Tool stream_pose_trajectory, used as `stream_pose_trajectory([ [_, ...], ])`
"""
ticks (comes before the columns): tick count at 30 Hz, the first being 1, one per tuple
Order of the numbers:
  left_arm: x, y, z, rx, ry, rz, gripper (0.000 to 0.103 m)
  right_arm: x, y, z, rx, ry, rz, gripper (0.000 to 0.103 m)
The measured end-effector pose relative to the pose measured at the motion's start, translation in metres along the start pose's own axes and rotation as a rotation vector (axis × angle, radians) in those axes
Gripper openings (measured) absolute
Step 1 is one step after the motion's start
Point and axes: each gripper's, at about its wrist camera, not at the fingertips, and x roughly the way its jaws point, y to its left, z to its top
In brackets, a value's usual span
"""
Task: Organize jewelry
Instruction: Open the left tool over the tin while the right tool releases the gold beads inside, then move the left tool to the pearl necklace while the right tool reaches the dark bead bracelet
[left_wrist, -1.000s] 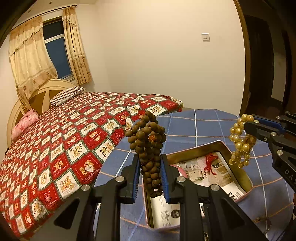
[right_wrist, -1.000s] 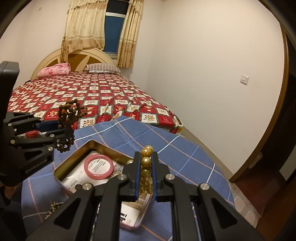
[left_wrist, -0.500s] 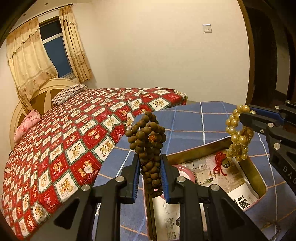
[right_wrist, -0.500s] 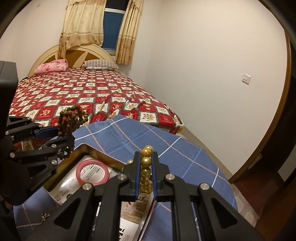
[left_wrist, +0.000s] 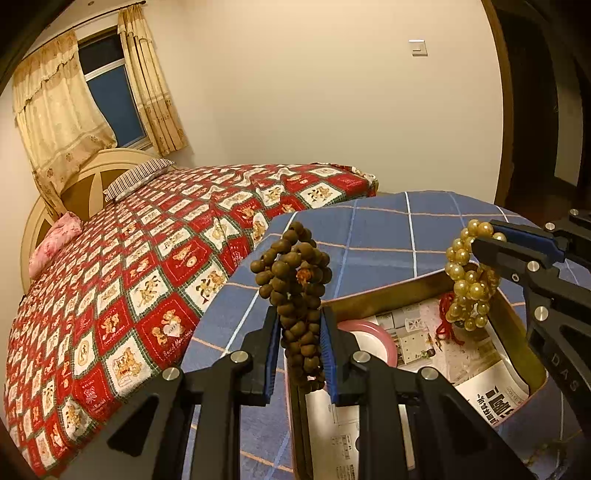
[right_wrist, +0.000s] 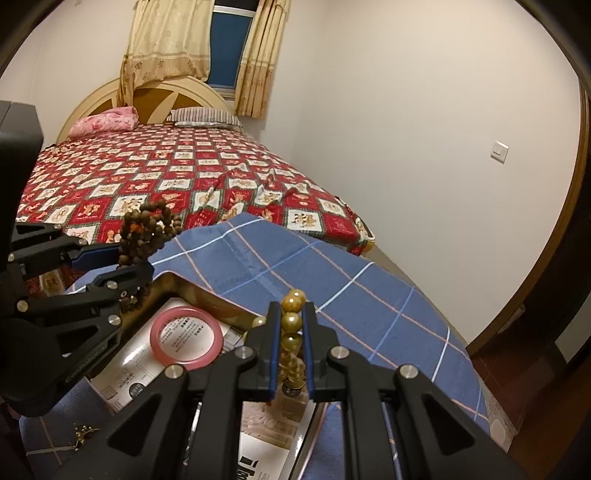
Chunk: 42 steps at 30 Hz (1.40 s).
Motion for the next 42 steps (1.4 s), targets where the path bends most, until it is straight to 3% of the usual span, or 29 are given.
stream_pose_trajectory([
  [8, 0.011, -0.004, -0.006, 0.011, 0.034, -0.010, 0.025, 0.016, 0.001, -0.010, 0.007, 0.054, 0.004, 0.013],
  [9, 0.009, -0.004, -0.007, 0.016, 0.029, 0.004, 0.039, 0.017, -0.001, -0.012, 0.014, 0.059, 0.007, 0.014],
  [10, 0.007, -0.004, -0.007, 0.017, 0.023, 0.018, 0.062, 0.017, -0.003, -0.013, 0.021, 0.067, 0.006, 0.021],
  [12, -0.002, -0.002, -0.010, 0.009, -0.012, 0.040, 0.079, 0.014, -0.007, -0.017, 0.036, 0.067, 0.007, 0.032],
  [15, -0.011, 0.005, -0.015, 0.000, -0.011, 0.036, 0.079, 0.004, -0.015, -0.024, 0.046, 0.073, 0.000, 0.032],
  [17, -0.017, 0.011, -0.023, -0.019, -0.005, 0.038, 0.079, -0.003, -0.022, -0.030, 0.061, 0.077, -0.006, 0.042],
  [26, -0.048, 0.027, -0.075, -0.103, 0.042, 0.021, 0.079, -0.039, -0.039, -0.067, 0.132, 0.100, -0.024, 0.054],
  [35, -0.074, 0.016, -0.114, -0.122, 0.067, -0.009, 0.079, -0.071, -0.033, -0.113, 0.157, 0.131, -0.021, 0.057],
  [42, -0.086, -0.008, -0.126, -0.075, 0.069, -0.030, 0.079, -0.088, -0.026, -0.142, 0.175, 0.157, -0.004, 0.057],
])
